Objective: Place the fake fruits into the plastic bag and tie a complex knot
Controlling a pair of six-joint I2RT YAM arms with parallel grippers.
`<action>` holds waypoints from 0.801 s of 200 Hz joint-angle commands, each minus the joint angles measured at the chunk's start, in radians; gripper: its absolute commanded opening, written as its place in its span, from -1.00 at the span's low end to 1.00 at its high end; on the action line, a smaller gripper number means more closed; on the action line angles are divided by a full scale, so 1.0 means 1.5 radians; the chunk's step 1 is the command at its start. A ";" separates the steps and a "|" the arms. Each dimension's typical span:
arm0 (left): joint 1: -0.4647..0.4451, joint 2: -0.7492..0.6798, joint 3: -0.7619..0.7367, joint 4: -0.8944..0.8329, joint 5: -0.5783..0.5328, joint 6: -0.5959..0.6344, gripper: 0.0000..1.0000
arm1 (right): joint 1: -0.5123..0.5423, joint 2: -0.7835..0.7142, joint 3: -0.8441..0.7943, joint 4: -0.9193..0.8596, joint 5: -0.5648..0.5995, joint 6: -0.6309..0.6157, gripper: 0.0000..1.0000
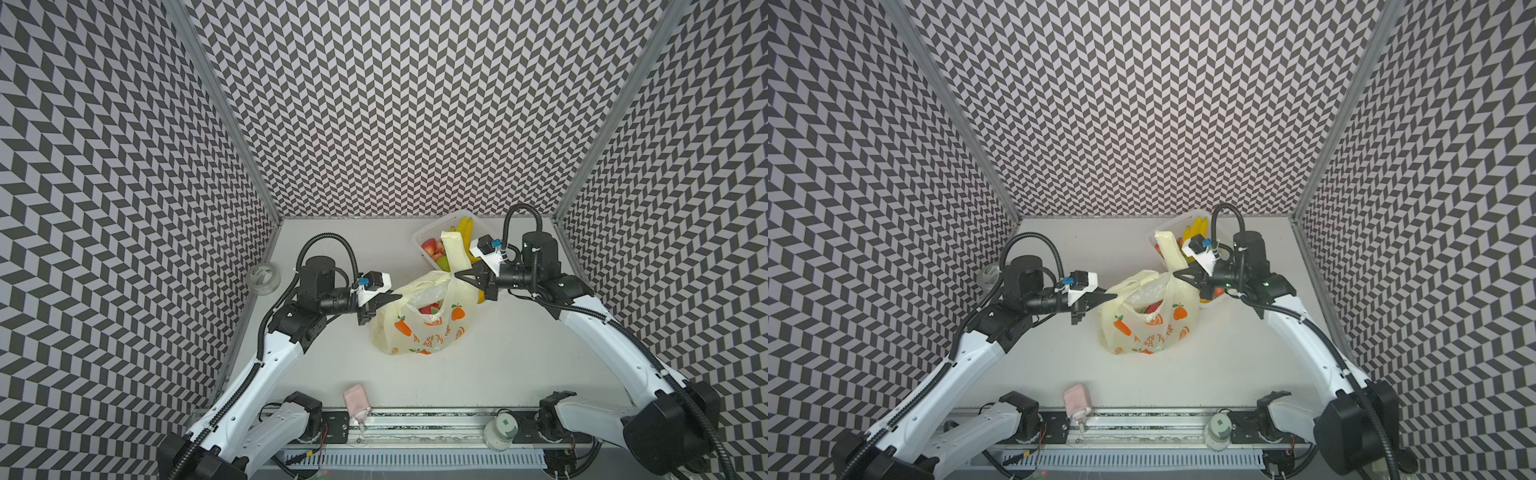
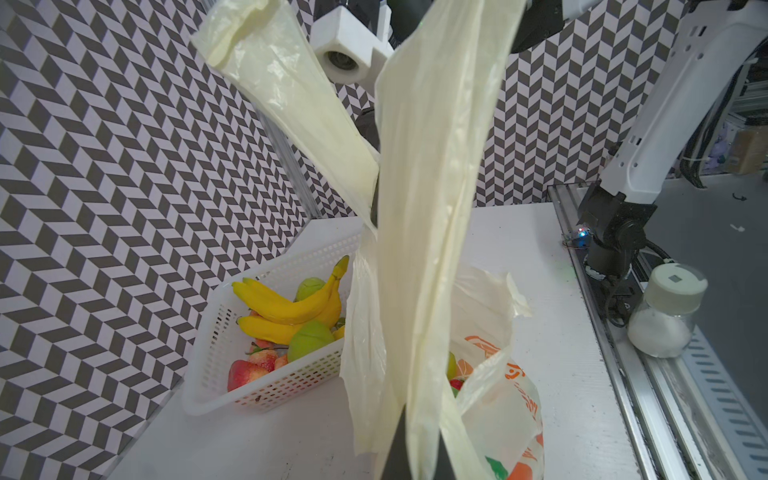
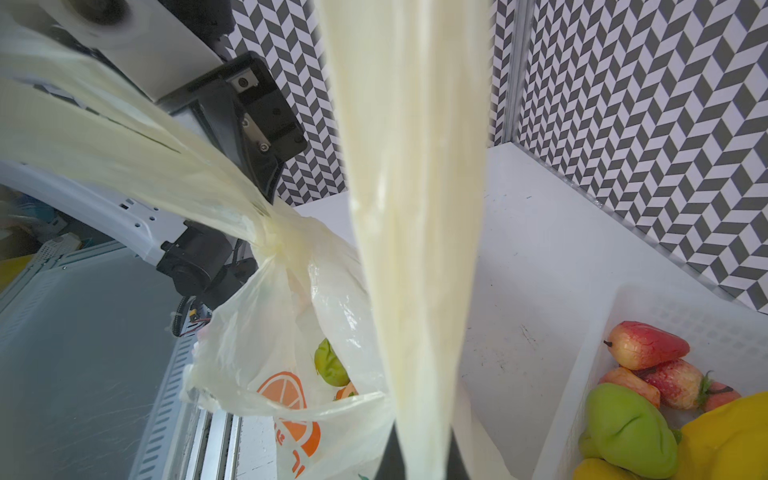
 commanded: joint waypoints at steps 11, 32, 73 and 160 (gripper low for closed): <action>0.003 0.041 0.064 -0.124 0.035 0.098 -1.00 | 0.022 0.009 0.028 -0.002 -0.004 -0.059 -0.96; 0.000 0.066 0.083 -0.152 0.034 0.108 -1.00 | 0.038 0.016 0.031 -0.009 -0.005 -0.065 -0.96; -0.002 0.091 0.104 -0.161 0.024 0.105 -1.00 | 0.065 0.025 0.036 -0.010 0.001 -0.072 -0.90; -0.005 0.135 0.130 -0.180 0.008 0.083 -1.00 | 0.092 0.019 0.017 0.018 0.002 -0.065 -0.56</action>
